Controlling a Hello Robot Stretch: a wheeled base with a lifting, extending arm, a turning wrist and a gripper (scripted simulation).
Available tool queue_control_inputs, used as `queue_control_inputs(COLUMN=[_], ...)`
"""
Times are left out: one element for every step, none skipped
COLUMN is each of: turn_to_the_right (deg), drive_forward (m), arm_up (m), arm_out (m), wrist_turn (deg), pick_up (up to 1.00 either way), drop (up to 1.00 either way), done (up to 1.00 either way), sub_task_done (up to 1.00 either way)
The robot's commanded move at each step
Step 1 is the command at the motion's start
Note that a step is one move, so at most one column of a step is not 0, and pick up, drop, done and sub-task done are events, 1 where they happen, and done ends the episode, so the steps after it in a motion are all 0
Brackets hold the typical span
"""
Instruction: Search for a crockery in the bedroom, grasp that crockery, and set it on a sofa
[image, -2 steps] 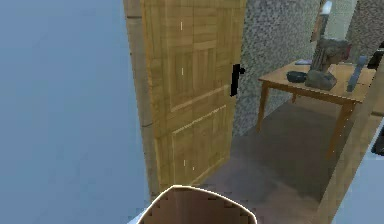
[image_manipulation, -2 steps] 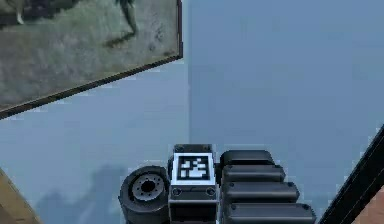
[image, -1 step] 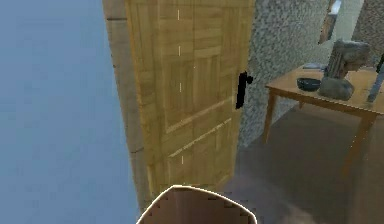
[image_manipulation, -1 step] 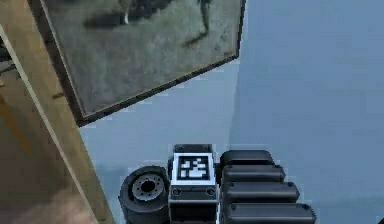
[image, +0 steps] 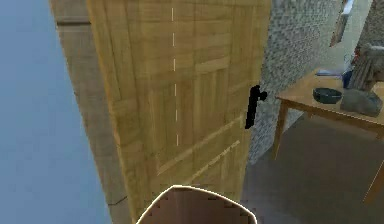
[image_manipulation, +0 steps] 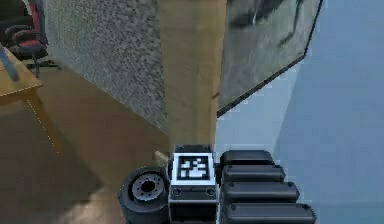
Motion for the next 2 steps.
queue_control_inputs(turn_to_the_right=[42.0,0.0], drive_forward=[0.00,0.50], arm_up=[0.00,0.00], arm_out=[0.00,0.00], wrist_turn=[0.0,0.0], pick_up=[0.00,0.00], drop=[0.00,0.00], done=[0.00,0.00], sub_task_done=[0.00,0.00])
